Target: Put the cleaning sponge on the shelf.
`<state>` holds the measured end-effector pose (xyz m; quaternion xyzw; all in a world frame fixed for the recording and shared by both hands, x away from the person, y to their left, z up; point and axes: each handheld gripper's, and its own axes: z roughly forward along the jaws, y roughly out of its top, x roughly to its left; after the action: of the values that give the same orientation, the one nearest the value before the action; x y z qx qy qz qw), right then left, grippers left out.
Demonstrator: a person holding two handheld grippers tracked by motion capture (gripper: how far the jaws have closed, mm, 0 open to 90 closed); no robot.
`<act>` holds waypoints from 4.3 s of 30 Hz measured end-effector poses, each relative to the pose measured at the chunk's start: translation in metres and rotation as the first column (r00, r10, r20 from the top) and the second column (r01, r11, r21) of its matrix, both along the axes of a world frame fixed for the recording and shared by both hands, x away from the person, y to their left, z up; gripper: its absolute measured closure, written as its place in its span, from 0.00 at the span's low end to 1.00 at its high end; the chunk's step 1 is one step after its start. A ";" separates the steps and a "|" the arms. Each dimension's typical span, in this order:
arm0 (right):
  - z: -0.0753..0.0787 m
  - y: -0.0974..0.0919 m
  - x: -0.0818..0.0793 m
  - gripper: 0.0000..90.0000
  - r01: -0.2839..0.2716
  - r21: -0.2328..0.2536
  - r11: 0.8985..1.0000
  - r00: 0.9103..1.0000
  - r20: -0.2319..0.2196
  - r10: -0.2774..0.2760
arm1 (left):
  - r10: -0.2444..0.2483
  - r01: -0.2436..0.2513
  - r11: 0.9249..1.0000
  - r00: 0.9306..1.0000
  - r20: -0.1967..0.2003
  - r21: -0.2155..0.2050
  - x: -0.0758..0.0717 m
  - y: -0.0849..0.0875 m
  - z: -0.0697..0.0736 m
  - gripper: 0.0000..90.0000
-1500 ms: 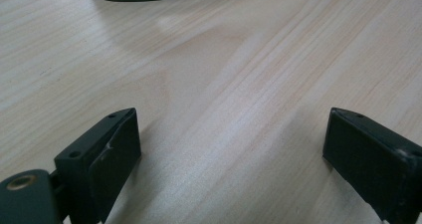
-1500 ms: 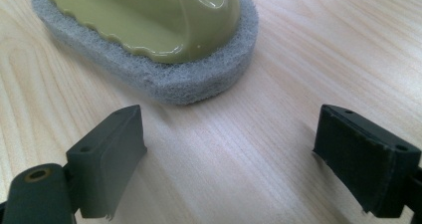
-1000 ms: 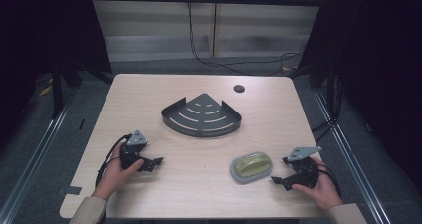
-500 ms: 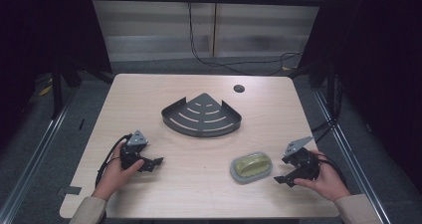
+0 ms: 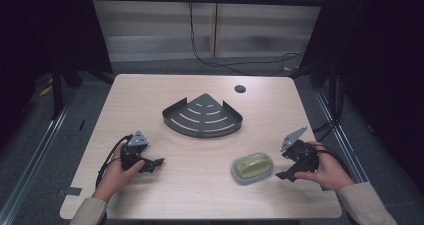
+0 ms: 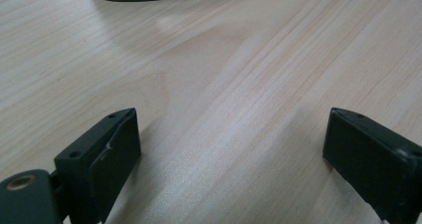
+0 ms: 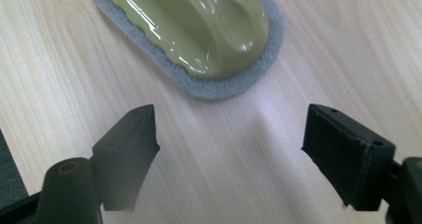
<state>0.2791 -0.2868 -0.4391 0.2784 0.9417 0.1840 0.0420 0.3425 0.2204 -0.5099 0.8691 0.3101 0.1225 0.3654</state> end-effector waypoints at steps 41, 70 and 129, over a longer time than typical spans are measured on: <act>0.021 0.051 0.032 0.32 -0.183 -0.101 0.978 0.982 -0.067 0.177 | -0.001 0.001 1.000 1.000 -0.001 0.000 0.000 0.000 0.000 0.08; 0.020 0.078 0.043 0.44 -0.268 -0.129 0.955 0.961 -0.103 0.256 | -0.003 0.003 1.000 1.000 0.002 0.002 0.000 0.000 0.000 0.08; 0.024 0.091 0.052 0.79 -0.270 -0.156 0.950 0.956 -0.161 0.245 | -0.005 0.005 1.000 1.000 0.000 -0.001 0.000 0.000 0.000 0.07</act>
<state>0.3316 -0.1954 -0.4149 0.1605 0.9832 0.0839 -0.0242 0.3427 0.2202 -0.5101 0.8696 0.3081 0.1217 0.3662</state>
